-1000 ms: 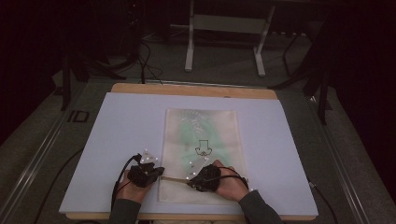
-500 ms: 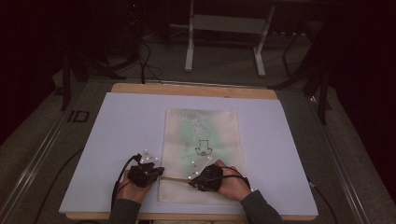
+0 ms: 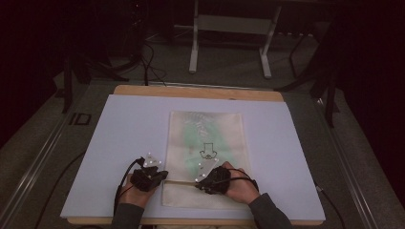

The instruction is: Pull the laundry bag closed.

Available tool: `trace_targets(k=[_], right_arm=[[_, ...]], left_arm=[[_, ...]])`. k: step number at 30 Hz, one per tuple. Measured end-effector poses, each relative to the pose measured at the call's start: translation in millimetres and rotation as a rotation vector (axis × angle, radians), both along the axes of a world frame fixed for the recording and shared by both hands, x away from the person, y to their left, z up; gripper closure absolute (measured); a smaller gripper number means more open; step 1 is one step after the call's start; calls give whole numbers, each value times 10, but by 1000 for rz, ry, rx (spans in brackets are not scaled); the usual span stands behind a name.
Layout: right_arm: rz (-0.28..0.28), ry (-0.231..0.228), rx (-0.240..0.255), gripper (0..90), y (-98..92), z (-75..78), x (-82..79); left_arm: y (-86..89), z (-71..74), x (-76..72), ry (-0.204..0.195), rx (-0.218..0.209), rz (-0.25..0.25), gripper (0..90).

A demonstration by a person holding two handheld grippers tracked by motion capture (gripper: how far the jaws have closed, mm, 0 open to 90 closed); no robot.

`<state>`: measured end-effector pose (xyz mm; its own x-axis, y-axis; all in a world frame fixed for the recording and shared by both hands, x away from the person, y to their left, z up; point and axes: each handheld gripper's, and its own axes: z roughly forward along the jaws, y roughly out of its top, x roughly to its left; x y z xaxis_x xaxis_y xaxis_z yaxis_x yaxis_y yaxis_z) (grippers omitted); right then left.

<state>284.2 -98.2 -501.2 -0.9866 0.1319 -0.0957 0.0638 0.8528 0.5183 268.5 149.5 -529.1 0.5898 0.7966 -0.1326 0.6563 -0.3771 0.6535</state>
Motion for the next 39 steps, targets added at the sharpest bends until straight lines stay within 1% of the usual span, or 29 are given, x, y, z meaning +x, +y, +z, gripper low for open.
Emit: trace_targets(k=[2,3,7,8,10,13,14,22,28,30,37,39], right_arm=[[6,-2,1,824,5,11,-1],[9,-3,-13,824,12,10,-4],[11,-2,-23,824,4,3,-5],[10,0,-15,824,-13,1,-5],[6,3,-21,824,-28,8,-6],[8,5,-13,823,-50,15,-1],[9,2,-21,823,-51,13,-2],[-1,9,-18,824,-115,4,-5],[-15,15,0,824,-183,18,-5],[-13,10,-7,823,-189,15,-9],[-20,11,11,824,-211,-5,-18],[-21,8,5,824,-216,1,-23]], left_arm=[[0,0,-1,1,0,1,897],[-1,0,0,-1,0,0,897],[-1,0,-1,1,0,-1,897],[-1,0,-1,0,-1,1,897],[0,0,0,2,-1,0,897],[0,0,-1,2,-1,1,897],[0,0,-1,2,-2,1,897],[0,0,0,1,0,0,897],[-2,0,-1,1,0,1,897],[-1,0,-1,1,-1,1,897],[-3,1,-2,0,4,0,897],[-1,0,-2,0,2,-1,897]])
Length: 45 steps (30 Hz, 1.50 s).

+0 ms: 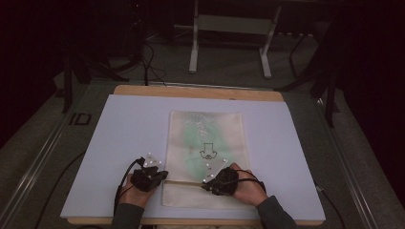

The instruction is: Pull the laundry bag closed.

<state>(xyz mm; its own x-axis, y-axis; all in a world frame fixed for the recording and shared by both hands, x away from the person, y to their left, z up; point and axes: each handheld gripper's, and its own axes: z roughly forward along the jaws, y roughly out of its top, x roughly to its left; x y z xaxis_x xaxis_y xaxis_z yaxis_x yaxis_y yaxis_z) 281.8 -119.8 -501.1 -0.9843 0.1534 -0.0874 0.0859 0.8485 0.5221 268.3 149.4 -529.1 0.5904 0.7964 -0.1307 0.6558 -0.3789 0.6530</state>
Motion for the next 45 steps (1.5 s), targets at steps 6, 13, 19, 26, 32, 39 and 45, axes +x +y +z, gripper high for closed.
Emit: trace_targets(k=[6,13,19,26,32,39,45], right_arm=[[-7,0,12,824,-24,23,-5],[-11,-3,12,824,-56,34,-12],[-17,-2,14,824,-88,43,-22],[-27,-1,20,824,-150,66,-21],[-34,-1,19,824,-206,69,-20],[-43,4,20,824,-288,61,-13],[-48,9,16,824,-300,61,-12]], left_arm=[[-3,1,-2,0,2,1,897],[-5,1,-4,-2,4,1,897],[-6,2,-4,-2,6,2,897],[-7,3,-5,-2,8,2,897],[-6,3,-5,-2,9,2,897],[-7,4,-7,-2,9,4,897],[-5,3,-6,-3,9,4,897]])
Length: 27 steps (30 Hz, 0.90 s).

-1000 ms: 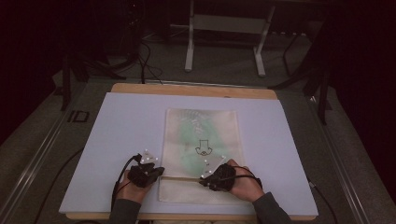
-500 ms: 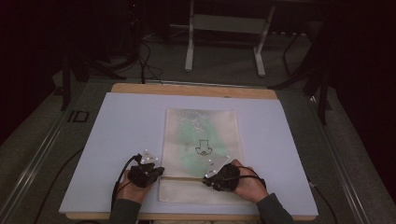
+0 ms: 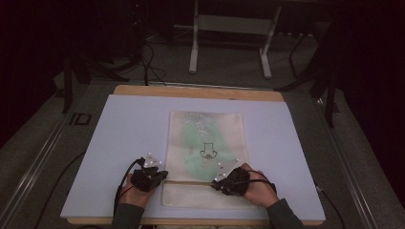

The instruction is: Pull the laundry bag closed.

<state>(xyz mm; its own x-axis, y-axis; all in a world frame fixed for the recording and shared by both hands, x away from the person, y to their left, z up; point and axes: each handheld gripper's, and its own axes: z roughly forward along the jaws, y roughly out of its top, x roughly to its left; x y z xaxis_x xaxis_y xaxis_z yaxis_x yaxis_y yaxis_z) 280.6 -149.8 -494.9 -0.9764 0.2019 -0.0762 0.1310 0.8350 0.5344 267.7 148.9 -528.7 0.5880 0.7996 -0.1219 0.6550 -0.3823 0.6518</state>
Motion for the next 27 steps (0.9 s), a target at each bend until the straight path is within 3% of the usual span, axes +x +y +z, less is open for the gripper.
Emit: trace_targets(k=[21,27], right_arm=[[-34,50,14,824,-193,-142,54],[-43,46,8,824,-252,-140,51]], left_arm=[[0,0,0,0,0,0,897],[2,-1,2,2,-3,1,897]])
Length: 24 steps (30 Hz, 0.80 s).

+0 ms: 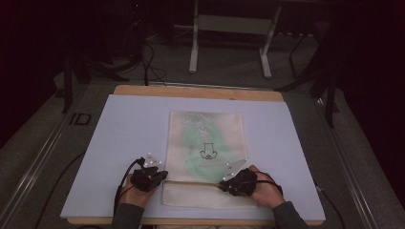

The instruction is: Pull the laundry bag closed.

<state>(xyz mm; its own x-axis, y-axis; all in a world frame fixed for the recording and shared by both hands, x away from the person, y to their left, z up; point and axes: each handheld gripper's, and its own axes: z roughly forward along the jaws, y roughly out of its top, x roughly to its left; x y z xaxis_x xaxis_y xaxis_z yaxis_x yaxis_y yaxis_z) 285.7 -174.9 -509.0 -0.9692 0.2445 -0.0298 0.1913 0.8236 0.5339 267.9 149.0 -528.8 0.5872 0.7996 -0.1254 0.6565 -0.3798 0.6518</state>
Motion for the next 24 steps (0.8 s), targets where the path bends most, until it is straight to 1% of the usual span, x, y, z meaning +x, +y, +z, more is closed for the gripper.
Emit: trace_targets(k=[2,5,15,24], right_arm=[[-11,4,7,824,-38,-2,-2],[-18,5,5,824,-76,-1,-6],[-27,3,5,824,-134,6,-11],[-44,6,6,824,-246,6,-18]], left_arm=[[0,0,-1,0,0,0,897],[-1,0,-1,-1,2,0,897],[-1,0,-3,-2,2,1,897],[2,-1,-1,-1,-1,0,897]])
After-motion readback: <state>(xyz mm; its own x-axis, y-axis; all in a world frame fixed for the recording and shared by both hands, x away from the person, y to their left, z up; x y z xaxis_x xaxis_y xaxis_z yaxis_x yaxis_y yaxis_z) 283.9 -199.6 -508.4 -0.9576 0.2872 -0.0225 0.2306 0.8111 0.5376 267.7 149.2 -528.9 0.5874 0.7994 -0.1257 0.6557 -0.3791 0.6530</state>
